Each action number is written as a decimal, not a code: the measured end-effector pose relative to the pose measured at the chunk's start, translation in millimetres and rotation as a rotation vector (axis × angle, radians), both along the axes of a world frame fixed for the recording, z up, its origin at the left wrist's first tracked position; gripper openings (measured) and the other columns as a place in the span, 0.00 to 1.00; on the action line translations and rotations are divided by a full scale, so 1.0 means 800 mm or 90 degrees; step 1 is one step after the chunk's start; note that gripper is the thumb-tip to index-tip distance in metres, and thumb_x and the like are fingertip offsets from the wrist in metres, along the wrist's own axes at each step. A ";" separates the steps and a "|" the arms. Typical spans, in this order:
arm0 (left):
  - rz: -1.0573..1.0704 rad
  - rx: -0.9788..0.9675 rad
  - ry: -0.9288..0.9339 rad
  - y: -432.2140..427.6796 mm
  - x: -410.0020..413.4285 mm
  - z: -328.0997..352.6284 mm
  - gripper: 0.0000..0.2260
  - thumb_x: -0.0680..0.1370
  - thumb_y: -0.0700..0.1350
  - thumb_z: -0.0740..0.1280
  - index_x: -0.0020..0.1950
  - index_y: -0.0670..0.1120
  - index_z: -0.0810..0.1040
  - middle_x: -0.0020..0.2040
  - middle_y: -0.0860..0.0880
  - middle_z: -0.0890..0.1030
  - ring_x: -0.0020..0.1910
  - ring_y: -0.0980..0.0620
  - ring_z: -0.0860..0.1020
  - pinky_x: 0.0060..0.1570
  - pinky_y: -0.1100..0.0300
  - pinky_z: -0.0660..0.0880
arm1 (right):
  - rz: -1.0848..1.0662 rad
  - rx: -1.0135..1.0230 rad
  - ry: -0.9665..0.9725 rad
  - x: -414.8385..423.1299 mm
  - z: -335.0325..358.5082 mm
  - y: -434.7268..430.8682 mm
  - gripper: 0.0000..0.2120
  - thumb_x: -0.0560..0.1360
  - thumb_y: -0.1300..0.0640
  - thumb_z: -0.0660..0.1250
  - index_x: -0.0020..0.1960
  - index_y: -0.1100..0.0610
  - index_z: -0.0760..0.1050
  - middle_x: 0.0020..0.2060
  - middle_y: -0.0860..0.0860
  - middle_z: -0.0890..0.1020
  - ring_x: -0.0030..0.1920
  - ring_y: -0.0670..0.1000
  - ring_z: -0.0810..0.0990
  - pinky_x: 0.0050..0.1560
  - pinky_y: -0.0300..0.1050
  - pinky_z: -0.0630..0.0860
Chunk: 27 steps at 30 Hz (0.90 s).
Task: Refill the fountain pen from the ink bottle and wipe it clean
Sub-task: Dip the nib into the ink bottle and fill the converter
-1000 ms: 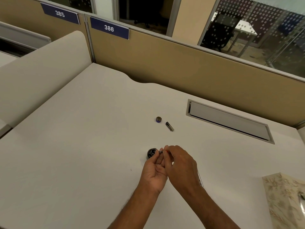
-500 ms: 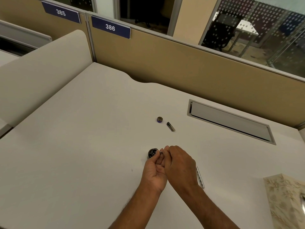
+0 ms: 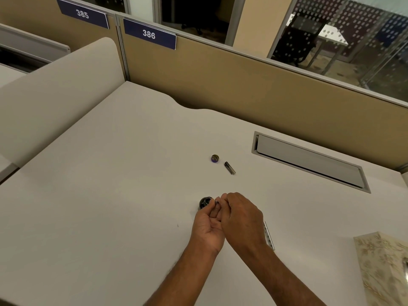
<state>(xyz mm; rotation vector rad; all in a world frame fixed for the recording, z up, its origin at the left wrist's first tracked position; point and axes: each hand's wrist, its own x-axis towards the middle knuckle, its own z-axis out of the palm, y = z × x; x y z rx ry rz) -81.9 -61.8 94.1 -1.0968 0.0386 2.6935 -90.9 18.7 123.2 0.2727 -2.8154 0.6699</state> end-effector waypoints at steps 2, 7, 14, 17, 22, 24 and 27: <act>0.000 -0.002 -0.004 0.000 -0.001 0.001 0.10 0.83 0.41 0.65 0.58 0.36 0.81 0.40 0.39 0.88 0.35 0.45 0.88 0.40 0.51 0.85 | 0.006 0.005 0.006 0.000 0.001 -0.001 0.11 0.75 0.65 0.72 0.35 0.58 0.77 0.30 0.50 0.79 0.29 0.51 0.77 0.28 0.47 0.75; 0.003 -0.004 -0.009 0.001 -0.002 -0.002 0.09 0.83 0.41 0.66 0.58 0.36 0.81 0.39 0.39 0.88 0.35 0.45 0.88 0.42 0.51 0.85 | 0.009 0.008 0.014 0.000 0.003 -0.001 0.11 0.74 0.66 0.73 0.35 0.59 0.77 0.29 0.51 0.79 0.28 0.52 0.77 0.27 0.47 0.75; 0.013 0.006 0.001 0.001 -0.006 -0.005 0.09 0.83 0.40 0.64 0.52 0.36 0.81 0.37 0.39 0.88 0.33 0.45 0.88 0.30 0.52 0.84 | -0.005 -0.001 0.006 -0.003 0.005 -0.001 0.13 0.76 0.64 0.71 0.34 0.59 0.76 0.29 0.52 0.79 0.28 0.53 0.77 0.28 0.50 0.76; 0.018 0.015 0.006 0.002 -0.006 -0.005 0.10 0.84 0.40 0.64 0.52 0.36 0.81 0.38 0.38 0.88 0.34 0.44 0.88 0.30 0.51 0.84 | -0.009 -0.004 0.003 -0.002 0.006 -0.001 0.12 0.77 0.62 0.71 0.34 0.58 0.77 0.29 0.51 0.79 0.29 0.53 0.77 0.28 0.51 0.77; 0.030 0.039 -0.004 0.001 -0.006 -0.002 0.09 0.83 0.39 0.65 0.56 0.35 0.80 0.39 0.37 0.87 0.33 0.44 0.87 0.29 0.53 0.84 | 0.051 -0.033 -0.036 -0.001 0.004 0.005 0.02 0.78 0.61 0.70 0.46 0.57 0.81 0.40 0.51 0.82 0.40 0.52 0.80 0.38 0.51 0.81; 0.045 0.048 -0.010 0.002 -0.007 -0.001 0.08 0.83 0.39 0.65 0.54 0.35 0.80 0.36 0.38 0.87 0.30 0.45 0.87 0.27 0.55 0.83 | 0.076 -0.046 -0.050 -0.002 0.003 0.006 0.04 0.77 0.66 0.69 0.46 0.59 0.81 0.41 0.52 0.82 0.41 0.53 0.81 0.39 0.53 0.82; 0.053 0.048 -0.004 0.003 -0.007 -0.001 0.08 0.83 0.39 0.64 0.55 0.34 0.79 0.37 0.38 0.87 0.31 0.45 0.87 0.27 0.55 0.83 | 0.078 -0.068 -0.072 -0.006 0.000 0.008 0.05 0.77 0.68 0.68 0.45 0.61 0.81 0.40 0.53 0.83 0.41 0.54 0.81 0.42 0.55 0.82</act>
